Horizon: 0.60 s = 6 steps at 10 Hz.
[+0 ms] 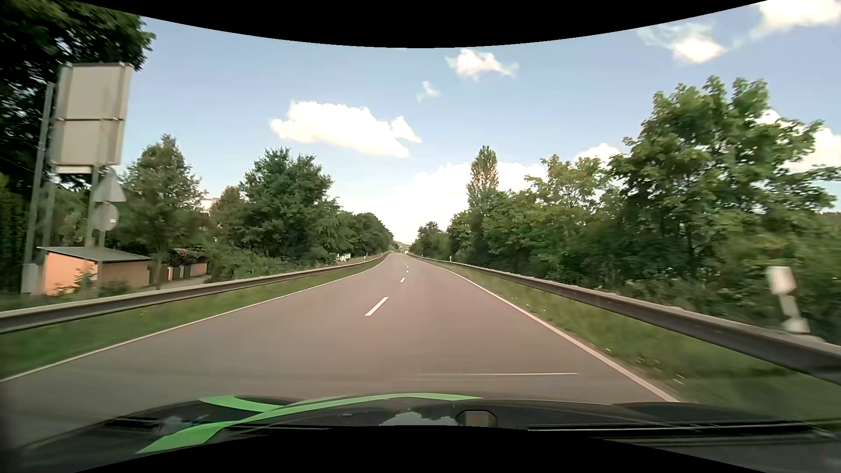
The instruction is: Follow the waypoints while adhering to traffic rules and regulations
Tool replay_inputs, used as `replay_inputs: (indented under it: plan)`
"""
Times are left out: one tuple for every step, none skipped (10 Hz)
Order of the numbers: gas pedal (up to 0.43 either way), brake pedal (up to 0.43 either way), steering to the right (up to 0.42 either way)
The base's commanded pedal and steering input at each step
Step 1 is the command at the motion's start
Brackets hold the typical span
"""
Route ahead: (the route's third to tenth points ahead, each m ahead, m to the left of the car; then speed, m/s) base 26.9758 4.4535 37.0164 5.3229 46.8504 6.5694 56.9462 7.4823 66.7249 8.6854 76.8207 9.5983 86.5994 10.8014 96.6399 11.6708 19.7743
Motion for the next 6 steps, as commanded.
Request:
replay_inputs:
  plan:
    - [0.177, 0.0, -0.01]
    - [0.197, 0.0, -0.01]
    - [0.22, 0.0, -0.01]
    - [0.22, 0.0, -0.01]
    - [0.24, 0.0, -0.01]
    - [0.24, 0.0, -0.01]
